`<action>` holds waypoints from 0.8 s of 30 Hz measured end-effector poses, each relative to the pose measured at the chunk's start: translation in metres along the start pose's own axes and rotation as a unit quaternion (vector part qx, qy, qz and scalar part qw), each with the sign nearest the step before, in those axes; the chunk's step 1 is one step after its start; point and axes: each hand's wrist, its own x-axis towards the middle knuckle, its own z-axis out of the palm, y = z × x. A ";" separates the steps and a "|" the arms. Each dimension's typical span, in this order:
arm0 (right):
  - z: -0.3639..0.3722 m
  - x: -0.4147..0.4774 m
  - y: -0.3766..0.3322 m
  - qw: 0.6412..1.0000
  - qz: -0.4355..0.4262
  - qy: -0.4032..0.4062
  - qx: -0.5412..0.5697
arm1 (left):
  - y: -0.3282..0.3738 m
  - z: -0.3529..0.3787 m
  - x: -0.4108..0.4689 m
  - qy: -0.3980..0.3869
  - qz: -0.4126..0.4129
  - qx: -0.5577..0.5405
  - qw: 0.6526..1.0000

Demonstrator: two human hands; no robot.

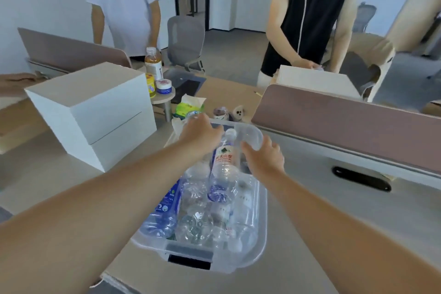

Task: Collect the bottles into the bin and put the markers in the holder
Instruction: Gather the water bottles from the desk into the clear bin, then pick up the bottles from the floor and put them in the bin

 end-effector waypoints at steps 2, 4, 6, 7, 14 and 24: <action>-0.033 -0.008 0.026 0.999 0.021 0.038 -0.001 | 0.044 0.017 0.007 -0.030 0.025 -0.024 0.999; -0.076 -0.018 0.061 0.995 0.046 0.082 -0.021 | 0.098 0.039 0.002 -0.065 0.064 -0.043 0.995; -0.126 -0.033 0.101 0.987 0.081 0.133 -0.044 | 0.155 0.066 -0.021 -0.132 0.118 -0.075 0.981; -0.153 -0.043 0.121 0.980 0.109 0.160 -0.050 | 0.182 0.081 -0.038 -0.169 0.148 -0.085 0.971; -0.307 -0.144 0.255 0.898 0.291 0.323 -0.060 | 0.310 0.174 -0.189 -0.307 0.312 -0.083 0.895; -0.356 -0.287 0.439 0.841 0.417 0.344 -0.027 | 0.397 0.293 -0.378 -0.392 0.391 -0.006 0.833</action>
